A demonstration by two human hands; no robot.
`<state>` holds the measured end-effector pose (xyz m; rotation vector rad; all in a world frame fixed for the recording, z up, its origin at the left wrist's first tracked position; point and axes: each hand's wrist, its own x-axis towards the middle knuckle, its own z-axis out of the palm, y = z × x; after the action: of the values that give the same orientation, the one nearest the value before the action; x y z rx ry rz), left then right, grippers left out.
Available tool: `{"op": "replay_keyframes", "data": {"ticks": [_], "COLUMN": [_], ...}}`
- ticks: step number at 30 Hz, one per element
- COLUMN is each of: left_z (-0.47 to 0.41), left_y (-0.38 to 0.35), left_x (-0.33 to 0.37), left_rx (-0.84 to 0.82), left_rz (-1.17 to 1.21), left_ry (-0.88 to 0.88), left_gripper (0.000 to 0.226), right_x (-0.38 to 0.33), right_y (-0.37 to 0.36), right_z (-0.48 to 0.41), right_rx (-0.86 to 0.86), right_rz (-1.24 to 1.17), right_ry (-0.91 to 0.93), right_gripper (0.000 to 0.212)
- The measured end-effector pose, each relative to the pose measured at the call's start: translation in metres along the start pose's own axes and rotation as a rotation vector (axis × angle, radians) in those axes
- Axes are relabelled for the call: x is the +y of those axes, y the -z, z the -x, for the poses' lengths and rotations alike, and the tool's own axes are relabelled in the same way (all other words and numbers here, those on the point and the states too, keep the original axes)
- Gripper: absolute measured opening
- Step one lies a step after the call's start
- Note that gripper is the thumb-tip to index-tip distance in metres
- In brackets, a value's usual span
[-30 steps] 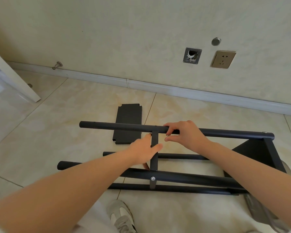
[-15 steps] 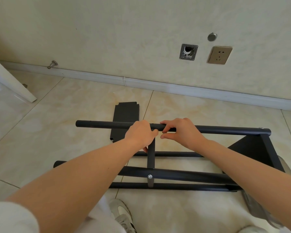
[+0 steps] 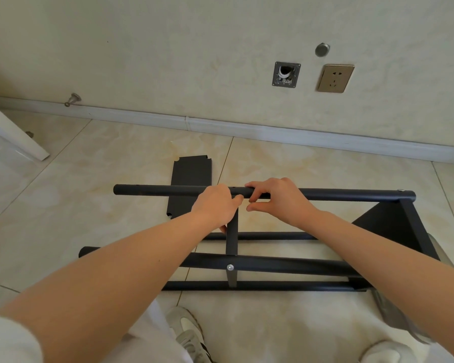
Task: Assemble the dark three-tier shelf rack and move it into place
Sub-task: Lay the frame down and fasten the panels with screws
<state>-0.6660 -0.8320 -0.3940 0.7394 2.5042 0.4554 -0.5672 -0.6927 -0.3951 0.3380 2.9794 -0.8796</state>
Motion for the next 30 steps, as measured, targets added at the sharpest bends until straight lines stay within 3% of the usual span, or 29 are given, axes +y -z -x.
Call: {"op": "replay_keyframes", "data": {"ticks": [3,6,10,12,20,23,27,30], "left_z": [0.005,0.018,0.039,0.052,0.064,0.059,0.052,0.053], "left_y": [0.005,0.011,0.014,0.008,-0.007,-0.009,-0.011,-0.013], "left_x": [-0.007,-0.018,-0.037,-0.045,-0.056,-0.057,-0.058,-0.06], "left_rx": [-0.215,-0.382,-0.584,-0.642,-0.488,-0.48,-0.536,-0.541], "left_rz": [0.127,0.102,-0.117,-0.157,-0.282,-0.266,-0.149,-0.062], "left_ry": [-0.027,-0.085,-0.188,-0.208,-0.281,-0.295,-0.262,-0.22], "left_gripper": [0.038,0.045,0.105,0.115,0.089,0.087,0.092,0.116], "right_x": [0.002,0.006,0.011,0.011,0.003,-0.007,-0.008,-0.005], "right_y": [0.0,0.0,-0.002,-0.001,-0.015,-0.029,-0.036,-0.039], "right_z": [0.001,0.001,-0.001,-0.003,0.019,0.036,0.043,0.047], "right_rx": [0.012,0.035,0.076,0.109,0.314,0.289,0.245,0.234], "right_rz": [-0.038,-0.098,-0.134,-0.158,-0.079,-0.041,-0.097,-0.133], "right_ry": [0.006,0.028,0.056,0.062,0.116,0.154,0.125,0.095], "right_gripper": [0.016,0.013,0.009,0.004,0.011,0.014,0.013,0.012]}}
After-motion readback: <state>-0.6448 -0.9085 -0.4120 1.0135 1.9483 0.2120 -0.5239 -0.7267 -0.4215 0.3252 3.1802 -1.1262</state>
